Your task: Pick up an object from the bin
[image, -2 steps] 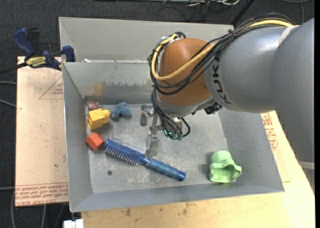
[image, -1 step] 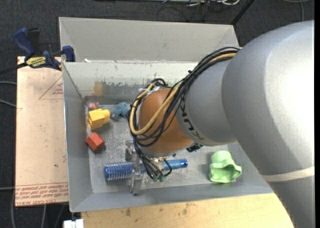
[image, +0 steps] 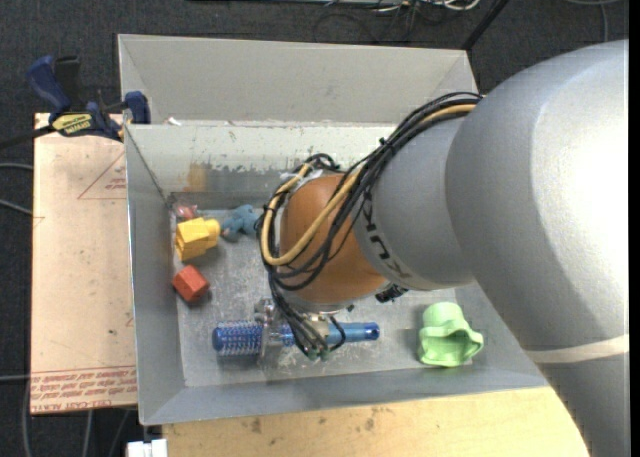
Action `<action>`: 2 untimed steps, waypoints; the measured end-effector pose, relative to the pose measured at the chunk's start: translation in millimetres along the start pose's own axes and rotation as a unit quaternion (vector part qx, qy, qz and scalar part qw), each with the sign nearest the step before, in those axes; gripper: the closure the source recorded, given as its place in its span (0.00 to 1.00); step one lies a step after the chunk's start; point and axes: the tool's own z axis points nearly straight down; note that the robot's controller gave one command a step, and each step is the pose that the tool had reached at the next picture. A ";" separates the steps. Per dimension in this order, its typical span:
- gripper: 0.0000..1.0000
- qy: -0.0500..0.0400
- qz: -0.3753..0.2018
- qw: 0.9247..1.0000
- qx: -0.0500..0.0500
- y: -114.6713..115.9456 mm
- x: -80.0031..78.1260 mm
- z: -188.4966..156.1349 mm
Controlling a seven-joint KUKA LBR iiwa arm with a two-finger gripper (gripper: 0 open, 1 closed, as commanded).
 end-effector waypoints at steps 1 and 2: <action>1.00 -0.005 -0.018 1.000 -0.001 0.0 1.2 -99.4; 1.00 -0.006 -0.008 1.000 -0.001 -1.5 -33.4 -223.8</action>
Offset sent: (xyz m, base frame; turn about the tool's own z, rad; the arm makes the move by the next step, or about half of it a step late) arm -0.0024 -0.0012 0.0957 -0.0357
